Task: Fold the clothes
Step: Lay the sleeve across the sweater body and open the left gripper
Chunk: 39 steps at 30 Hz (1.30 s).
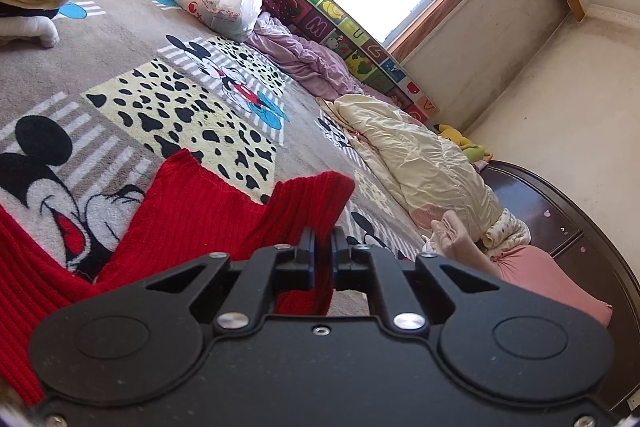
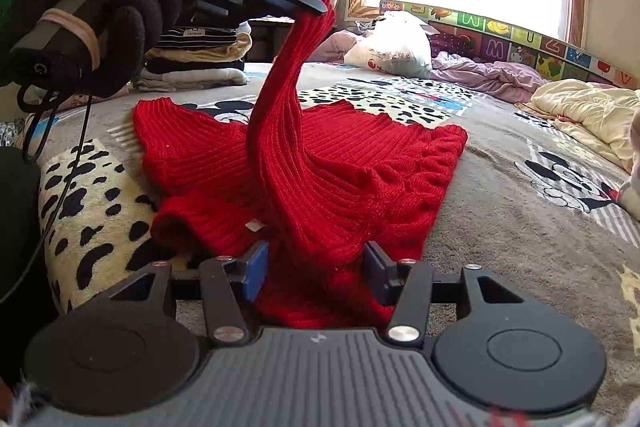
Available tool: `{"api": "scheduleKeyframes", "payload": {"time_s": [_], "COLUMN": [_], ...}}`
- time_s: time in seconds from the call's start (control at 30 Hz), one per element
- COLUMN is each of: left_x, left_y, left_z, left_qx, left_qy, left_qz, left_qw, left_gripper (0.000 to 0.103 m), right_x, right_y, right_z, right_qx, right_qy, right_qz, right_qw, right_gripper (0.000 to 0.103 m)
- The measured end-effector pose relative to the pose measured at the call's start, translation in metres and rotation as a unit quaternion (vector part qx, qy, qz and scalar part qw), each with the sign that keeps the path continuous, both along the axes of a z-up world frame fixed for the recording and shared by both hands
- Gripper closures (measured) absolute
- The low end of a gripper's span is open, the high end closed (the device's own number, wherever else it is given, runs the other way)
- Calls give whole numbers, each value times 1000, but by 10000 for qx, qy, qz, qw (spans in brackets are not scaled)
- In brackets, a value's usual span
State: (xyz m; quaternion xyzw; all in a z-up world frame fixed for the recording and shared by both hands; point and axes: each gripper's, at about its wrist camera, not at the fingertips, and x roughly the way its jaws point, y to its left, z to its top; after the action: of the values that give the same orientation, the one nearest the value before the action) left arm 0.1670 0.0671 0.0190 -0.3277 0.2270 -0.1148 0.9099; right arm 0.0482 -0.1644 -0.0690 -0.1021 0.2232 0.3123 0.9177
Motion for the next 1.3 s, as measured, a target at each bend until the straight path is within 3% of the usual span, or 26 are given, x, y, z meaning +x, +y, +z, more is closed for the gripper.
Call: {"api": "scheduleKeyframes", "payload": {"time_s": [0.23,0.33,0.5,0.63,0.77,1.03,1.17,1.23,1.3], "left_x": [58,84,109,117,122,134,144,145,138], "left_y": [-37,-54,-77,-87,-93,-100,-111,-114,-110], "left_z": [1,-8,-36,-49,-54,-64,-72,-70,-58], "left_qx": [75,340,776,918,1004,1114,1490,1637,1661], "left_qy": [188,356,742,921,989,1172,1449,1489,1329], "left_qz": [-182,-287,-400,-433,-393,-312,-553,-657,-734], "left_qw": [9996,9984,9934,9906,9892,9863,9766,9730,9744], "left_gripper": [97,97,97,97,97,97,97,93,82], "right_x": [7,10,4,-1,-3,-5,-8,-8,-10], "right_y": [-11,-16,-13,-5,4,-7,-11,-17,-27], "right_z": [2,5,9,9,2,5,6,9,13], "right_qx": [252,424,325,171,-211,-127,-100,41,165], "right_qy": [328,472,238,69,219,395,403,494,566], "right_qz": [-1,13,-10,160,483,575,591,571,525], "right_qw": [9991,9980,9992,9997,9984,9975,9974,9971,9969], "right_gripper": [50,50,50,50,45,45,45,45,46]}}
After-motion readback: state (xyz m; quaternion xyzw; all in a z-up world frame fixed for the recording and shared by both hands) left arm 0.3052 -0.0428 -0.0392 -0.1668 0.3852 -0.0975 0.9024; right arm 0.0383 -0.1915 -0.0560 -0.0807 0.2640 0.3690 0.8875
